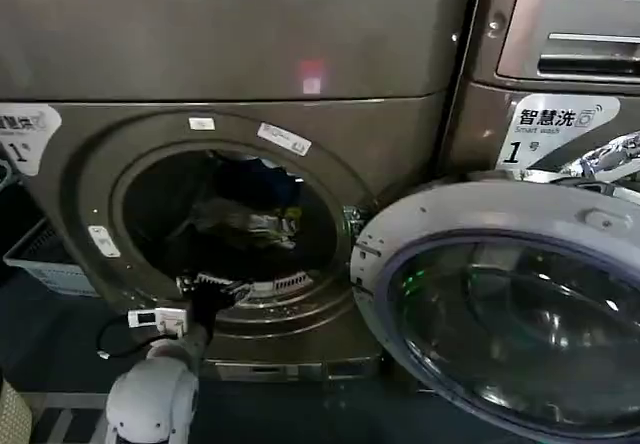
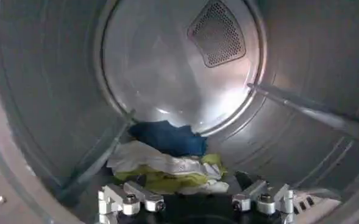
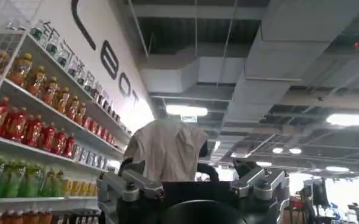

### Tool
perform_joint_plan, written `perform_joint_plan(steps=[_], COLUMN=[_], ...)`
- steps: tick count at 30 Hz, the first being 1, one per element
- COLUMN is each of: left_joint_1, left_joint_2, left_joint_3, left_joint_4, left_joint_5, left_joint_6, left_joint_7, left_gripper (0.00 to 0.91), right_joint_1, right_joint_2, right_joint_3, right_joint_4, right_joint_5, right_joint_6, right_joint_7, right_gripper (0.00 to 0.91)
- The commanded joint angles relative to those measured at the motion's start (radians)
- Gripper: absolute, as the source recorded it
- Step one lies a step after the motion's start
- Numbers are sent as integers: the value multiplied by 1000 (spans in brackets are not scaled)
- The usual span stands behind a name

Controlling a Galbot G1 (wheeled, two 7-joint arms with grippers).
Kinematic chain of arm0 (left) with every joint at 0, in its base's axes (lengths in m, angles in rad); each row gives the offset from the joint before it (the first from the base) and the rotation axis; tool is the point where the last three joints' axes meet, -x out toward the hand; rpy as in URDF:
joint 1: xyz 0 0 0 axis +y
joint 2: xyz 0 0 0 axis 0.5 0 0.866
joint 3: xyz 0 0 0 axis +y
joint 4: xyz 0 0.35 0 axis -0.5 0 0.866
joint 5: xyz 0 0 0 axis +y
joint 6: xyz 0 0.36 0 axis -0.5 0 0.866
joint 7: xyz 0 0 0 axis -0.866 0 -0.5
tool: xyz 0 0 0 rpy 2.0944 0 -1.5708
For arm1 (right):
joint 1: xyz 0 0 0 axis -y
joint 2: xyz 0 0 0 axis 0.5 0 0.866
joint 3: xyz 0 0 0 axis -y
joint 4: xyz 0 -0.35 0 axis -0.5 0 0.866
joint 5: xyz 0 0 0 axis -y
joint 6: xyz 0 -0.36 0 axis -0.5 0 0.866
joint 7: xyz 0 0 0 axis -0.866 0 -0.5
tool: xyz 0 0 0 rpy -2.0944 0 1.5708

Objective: Grasp the clothes from the dryer.

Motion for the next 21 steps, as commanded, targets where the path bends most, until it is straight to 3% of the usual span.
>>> perform_joint_plan(steps=[1,21], left_joint_1=[1,-24], left_joint_2=[0,2], left_joint_3=[-1,-1], left_joint_4=[3,30], left_joint_5=[2,44], left_joint_6=[49,49], left_joint_7=[0,-7], left_gripper=[907,907], right_joint_1=[-1,1], right_joint_2=[2,9], right_joint_3=[1,-5], right_joint_4=[3,-2], right_joint_5=[0,-27], right_joint_6=[0,14], right_joint_7=[-1,0], right_gripper=[907,907])
